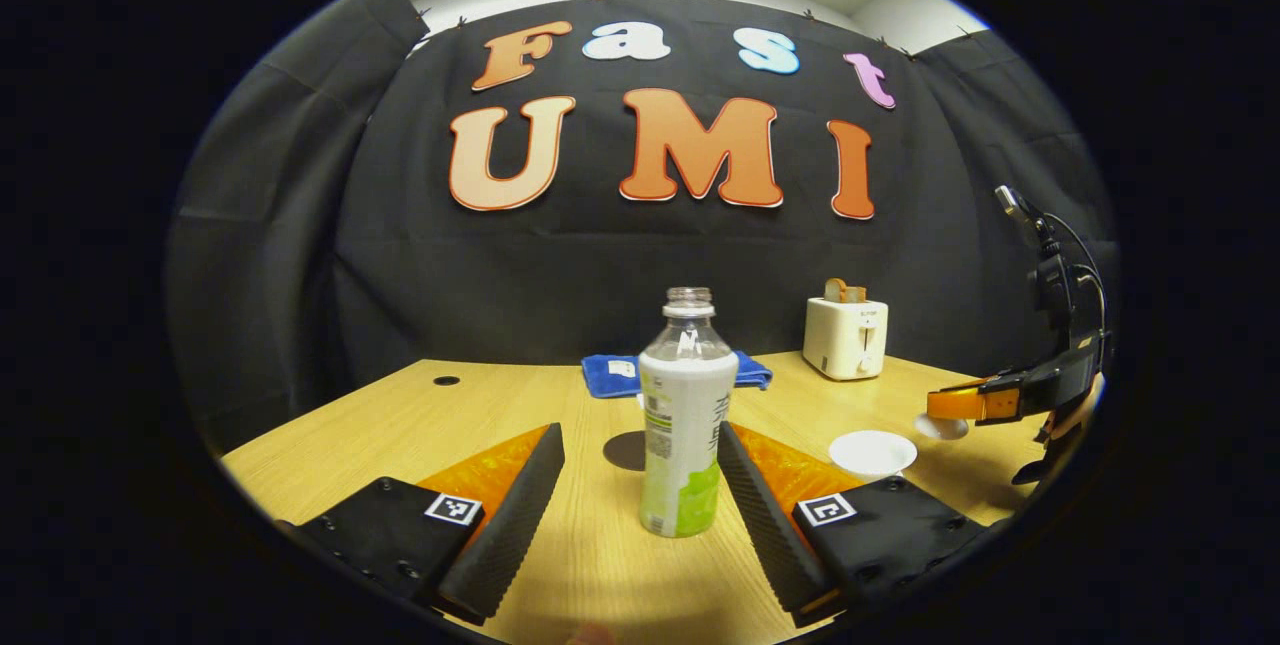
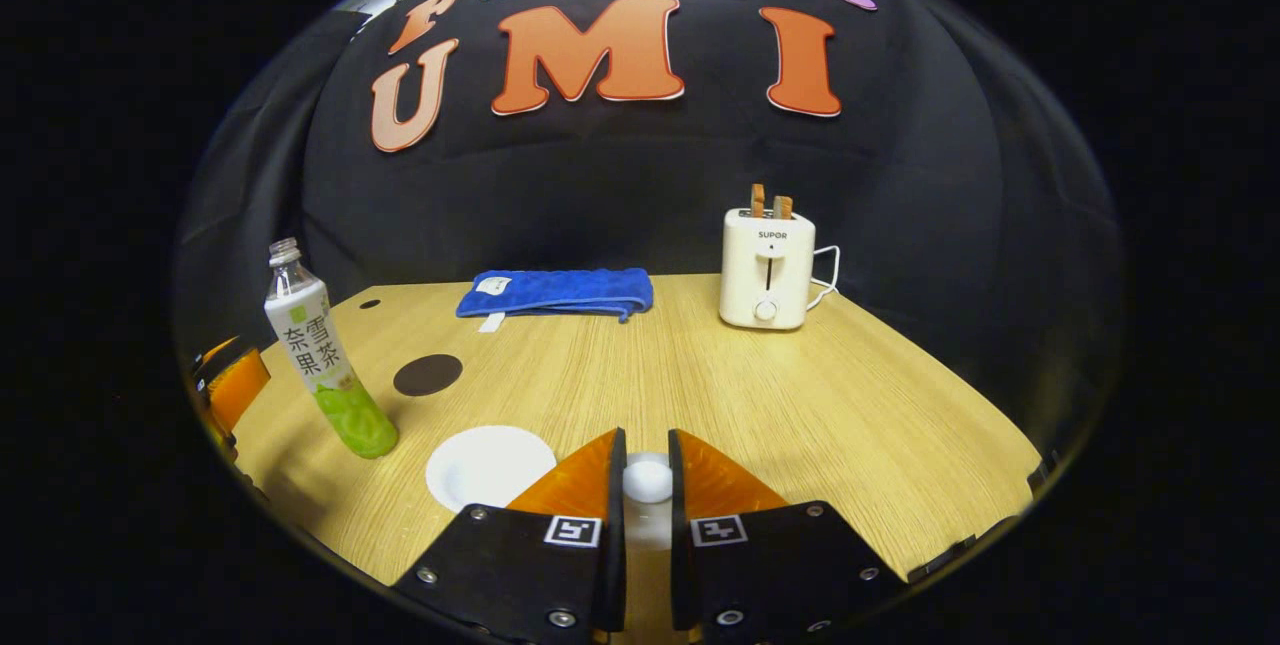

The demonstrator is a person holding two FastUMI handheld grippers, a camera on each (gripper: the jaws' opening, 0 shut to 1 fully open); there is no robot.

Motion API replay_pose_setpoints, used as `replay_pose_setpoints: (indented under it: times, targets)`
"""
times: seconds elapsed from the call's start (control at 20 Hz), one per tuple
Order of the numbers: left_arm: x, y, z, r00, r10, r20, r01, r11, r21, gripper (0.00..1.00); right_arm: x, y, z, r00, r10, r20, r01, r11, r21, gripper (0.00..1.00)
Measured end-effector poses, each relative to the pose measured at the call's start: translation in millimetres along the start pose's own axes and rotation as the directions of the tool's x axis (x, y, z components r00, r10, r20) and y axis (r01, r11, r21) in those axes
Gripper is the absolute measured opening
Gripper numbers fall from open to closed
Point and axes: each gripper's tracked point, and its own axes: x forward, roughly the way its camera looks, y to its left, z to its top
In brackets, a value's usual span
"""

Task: Open the teacup lid with one hand, grasp the water bottle and pour water into the teacup with the other hand; after pouring, place the water bottle on the coaster and then close the teacup lid.

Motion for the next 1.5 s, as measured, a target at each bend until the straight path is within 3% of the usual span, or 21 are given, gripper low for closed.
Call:
replay_pose_setpoints:
  times: [0.3,0.8,0.85,0.9,1.05,1.3,1.5]
  targets:
    - [30.9,-25.3,-13.4,0.999,-0.042,-0.010,0.042,0.999,0.029,0.99,5.3,-22.0,-11.2,0.999,-0.028,-0.033,0.028,1.000,0.008,0.18]
    - [64.7,-26.4,-26.3,0.999,-0.025,-0.036,0.027,0.999,0.046,0.99,0.9,-31.2,-8.2,0.999,-0.026,-0.033,0.027,0.999,0.032,0.18]
    - [64.4,-25.2,-25.0,0.999,-0.024,-0.035,0.026,0.999,0.048,0.94,0.6,-32.0,-8.0,0.999,-0.026,-0.033,0.027,0.999,0.032,0.18]
    - [65.7,-23.7,-25.8,0.999,-0.027,-0.035,0.029,0.998,0.048,0.74,0.4,-31.8,-7.8,0.999,-0.026,-0.033,0.027,0.999,0.032,0.18]
    - [57.8,-22.9,-21.0,0.999,-0.018,-0.039,0.021,0.997,0.068,0.70,-0.8,-32.6,-7.5,0.999,-0.026,-0.031,0.027,0.999,0.032,0.18]
    - [46.7,-28.6,-3.4,1.000,-0.008,-0.030,0.016,0.965,0.263,0.67,-2.4,-35.7,-5.6,0.999,-0.033,-0.026,0.034,0.999,0.039,0.18]
    - [44.1,-42.7,-1.1,0.997,-0.053,-0.058,0.074,0.891,0.449,0.66,-5.6,-45.7,-2.8,0.998,-0.052,-0.022,0.054,0.997,0.057,0.18]
